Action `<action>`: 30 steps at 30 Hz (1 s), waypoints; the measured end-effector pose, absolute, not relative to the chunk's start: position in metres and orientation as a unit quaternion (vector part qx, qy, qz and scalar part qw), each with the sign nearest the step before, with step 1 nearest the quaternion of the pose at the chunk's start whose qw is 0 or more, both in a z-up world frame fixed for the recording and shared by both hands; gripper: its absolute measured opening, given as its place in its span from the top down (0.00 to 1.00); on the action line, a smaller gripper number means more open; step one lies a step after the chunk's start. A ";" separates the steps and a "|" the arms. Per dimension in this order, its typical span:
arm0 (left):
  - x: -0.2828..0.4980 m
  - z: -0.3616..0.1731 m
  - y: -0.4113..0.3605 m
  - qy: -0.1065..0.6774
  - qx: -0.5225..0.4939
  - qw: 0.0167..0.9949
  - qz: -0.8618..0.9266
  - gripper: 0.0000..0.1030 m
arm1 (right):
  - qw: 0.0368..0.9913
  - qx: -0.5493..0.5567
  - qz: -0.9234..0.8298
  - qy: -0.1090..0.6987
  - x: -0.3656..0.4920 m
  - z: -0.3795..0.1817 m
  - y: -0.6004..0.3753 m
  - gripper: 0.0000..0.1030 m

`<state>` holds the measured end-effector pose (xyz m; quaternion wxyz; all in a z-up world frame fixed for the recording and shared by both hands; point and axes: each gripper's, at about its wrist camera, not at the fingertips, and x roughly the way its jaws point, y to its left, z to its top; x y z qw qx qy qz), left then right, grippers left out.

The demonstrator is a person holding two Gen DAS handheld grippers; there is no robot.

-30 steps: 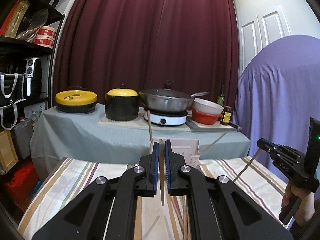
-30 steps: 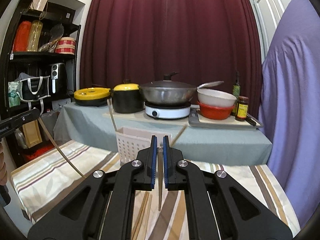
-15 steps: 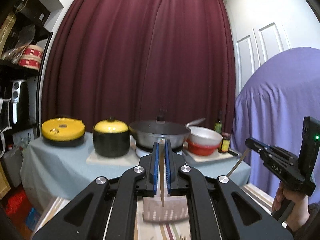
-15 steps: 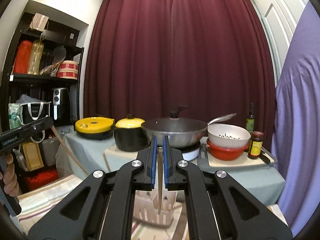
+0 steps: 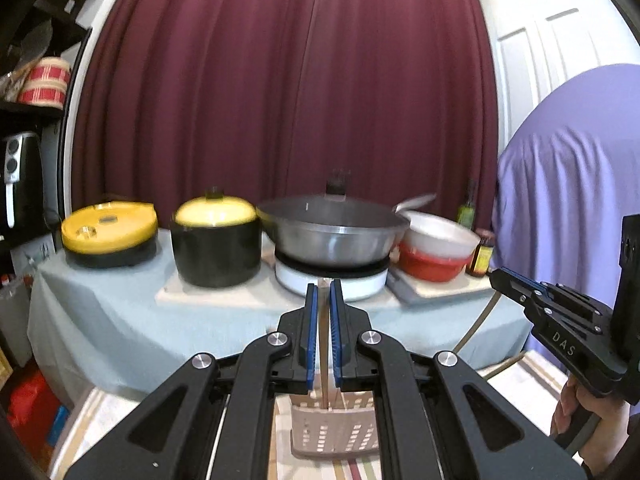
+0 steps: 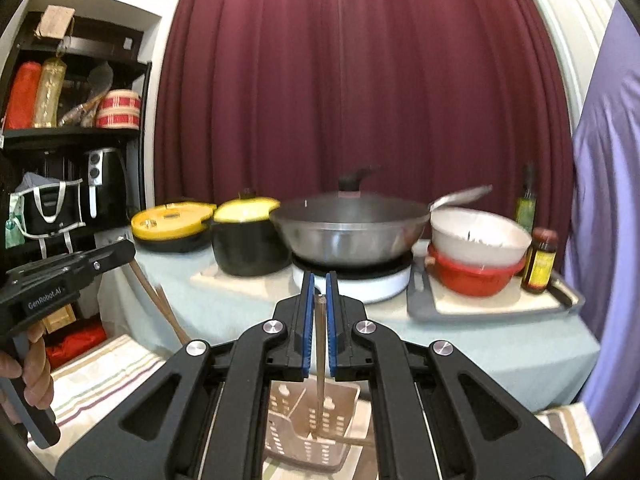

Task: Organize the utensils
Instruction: 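Open both tools to release the chopsticks into the basket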

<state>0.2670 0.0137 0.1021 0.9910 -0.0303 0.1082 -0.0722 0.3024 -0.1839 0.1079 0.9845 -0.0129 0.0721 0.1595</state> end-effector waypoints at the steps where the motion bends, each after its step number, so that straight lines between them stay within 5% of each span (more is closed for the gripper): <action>1: 0.270 0.096 0.014 0.116 -0.030 0.990 -0.073 0.93 | 0.984 -0.013 0.159 0.078 0.305 0.103 -0.183 0.94; 9: 0.280 0.075 0.013 0.149 -0.039 0.985 -0.075 0.91 | 0.983 -0.013 0.155 0.100 0.312 0.081 -0.177 0.91; 11: 0.275 0.076 0.012 0.147 -0.037 0.985 -0.078 0.81 | 0.984 -0.014 0.152 0.096 0.307 0.083 -0.178 0.75; 13: 0.261 0.078 0.012 0.134 -0.031 0.987 -0.078 0.65 | 0.985 -0.019 0.145 0.087 0.294 0.084 -0.179 0.72; 16: 0.244 0.079 0.010 0.122 -0.027 0.989 -0.080 0.56 | 0.987 -0.019 0.140 0.080 0.277 0.087 -0.185 0.65; 30: 0.159 0.033 0.003 0.159 -0.022 0.983 -0.088 0.50 | 0.986 -0.023 0.115 0.118 0.169 0.036 -0.209 0.64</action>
